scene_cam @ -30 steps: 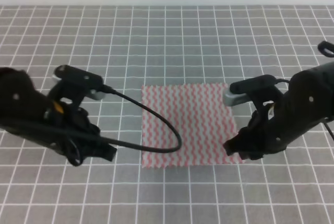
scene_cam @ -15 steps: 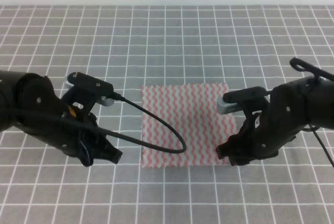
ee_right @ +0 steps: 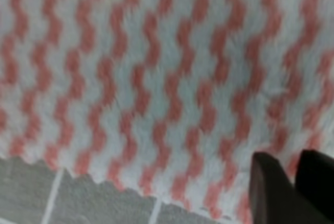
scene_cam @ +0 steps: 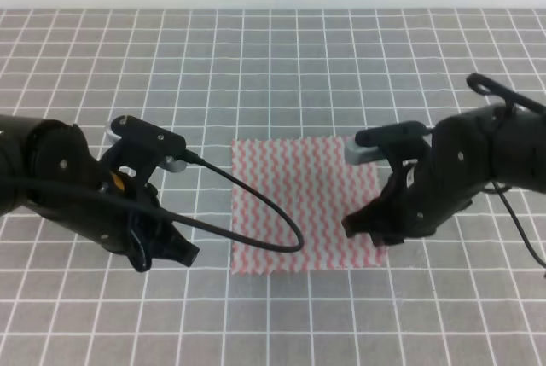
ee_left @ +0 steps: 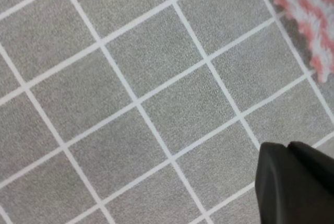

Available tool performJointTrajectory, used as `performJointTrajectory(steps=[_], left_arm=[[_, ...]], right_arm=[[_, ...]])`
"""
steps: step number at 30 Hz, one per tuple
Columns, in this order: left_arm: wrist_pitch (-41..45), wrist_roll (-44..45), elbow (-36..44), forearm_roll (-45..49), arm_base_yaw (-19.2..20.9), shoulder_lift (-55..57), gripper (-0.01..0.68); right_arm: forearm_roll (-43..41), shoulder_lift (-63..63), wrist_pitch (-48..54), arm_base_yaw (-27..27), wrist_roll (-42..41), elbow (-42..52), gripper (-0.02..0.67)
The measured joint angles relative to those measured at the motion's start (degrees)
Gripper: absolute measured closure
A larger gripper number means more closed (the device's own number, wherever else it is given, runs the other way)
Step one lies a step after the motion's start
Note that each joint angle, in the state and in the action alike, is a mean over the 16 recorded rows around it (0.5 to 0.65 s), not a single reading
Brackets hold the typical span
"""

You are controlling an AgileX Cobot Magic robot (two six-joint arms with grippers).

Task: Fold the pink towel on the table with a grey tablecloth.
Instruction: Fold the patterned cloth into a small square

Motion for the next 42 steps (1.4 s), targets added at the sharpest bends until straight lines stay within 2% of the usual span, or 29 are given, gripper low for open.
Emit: performJointTrajectory(steps=[3,8,12,18,25,30,37,42], left_arm=[[0.1,1.0,0.0,0.2,0.0,0.1,0.625],[0.4,2.6,0.0,0.4,0.0,0.1,0.523],[0.6,3.5,0.0,0.2,0.0,0.1,0.437],[0.6,3.6,0.0,-0.2,0.0,0.1,0.341],[0.5,3.6,0.0,-0.4,0.0,0.2,0.330],[0.5,3.6,0.0,-0.4,0.0,0.2,0.330],[0.4,3.6,0.0,-0.5,0.0,0.0,0.329],[0.3,3.7,0.0,-0.5,0.0,0.0,0.329]], right_arm=[[-0.4,0.0,1.1,0.0,0.0,-1.7,0.575],[-1.9,0.0,3.8,0.0,0.0,-4.0,0.640],[-3.2,0.0,6.3,0.0,0.0,-5.1,0.633],[-4.8,0.2,9.4,0.0,0.2,-5.6,0.546],[-4.8,1.5,11.3,0.0,1.3,-5.7,0.424],[-4.4,3.2,11.6,0.0,2.2,-5.7,0.378],[-3.6,4.8,11.0,0.0,2.9,-5.7,0.383],[-3.1,5.2,10.5,0.0,3.0,-5.7,0.439]])
